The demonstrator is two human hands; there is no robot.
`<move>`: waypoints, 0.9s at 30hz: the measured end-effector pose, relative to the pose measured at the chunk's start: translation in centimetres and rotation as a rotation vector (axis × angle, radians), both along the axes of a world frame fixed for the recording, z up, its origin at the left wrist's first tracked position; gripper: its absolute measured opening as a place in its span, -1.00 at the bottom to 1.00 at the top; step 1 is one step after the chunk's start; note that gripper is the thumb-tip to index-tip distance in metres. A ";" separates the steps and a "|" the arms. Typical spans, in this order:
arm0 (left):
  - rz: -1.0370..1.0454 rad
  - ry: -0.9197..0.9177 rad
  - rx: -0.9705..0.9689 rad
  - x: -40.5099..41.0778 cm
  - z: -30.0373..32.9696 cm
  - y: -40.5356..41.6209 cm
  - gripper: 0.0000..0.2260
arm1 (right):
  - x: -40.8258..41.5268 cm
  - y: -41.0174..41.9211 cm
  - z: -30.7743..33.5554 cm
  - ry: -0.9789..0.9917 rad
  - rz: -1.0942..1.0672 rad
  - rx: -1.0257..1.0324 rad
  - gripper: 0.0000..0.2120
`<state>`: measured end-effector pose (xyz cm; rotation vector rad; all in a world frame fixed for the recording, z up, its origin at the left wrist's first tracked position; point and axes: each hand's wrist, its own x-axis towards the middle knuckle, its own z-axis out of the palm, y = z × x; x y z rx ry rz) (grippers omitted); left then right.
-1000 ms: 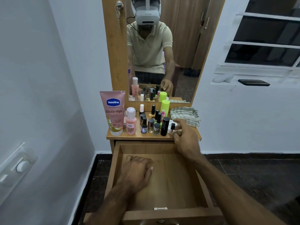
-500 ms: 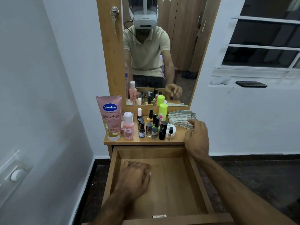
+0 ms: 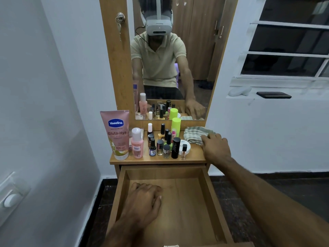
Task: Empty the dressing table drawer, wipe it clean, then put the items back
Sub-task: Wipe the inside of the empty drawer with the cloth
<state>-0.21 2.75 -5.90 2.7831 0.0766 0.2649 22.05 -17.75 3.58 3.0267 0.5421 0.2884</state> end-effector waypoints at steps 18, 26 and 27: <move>0.047 -0.144 -0.095 -0.9 3.6 -0.1 -0.70 | -16.4 -6.2 2.9 0.272 -0.139 0.621 -0.70; 0.165 0.243 -1.203 -1.8 7.6 -4.5 -0.69 | -22.4 -2.0 -1.1 0.450 0.307 0.552 -0.74; 0.193 0.203 -1.208 -2.0 7.5 -4.4 -0.80 | -22.3 -1.9 -1.5 0.495 0.339 0.562 -0.71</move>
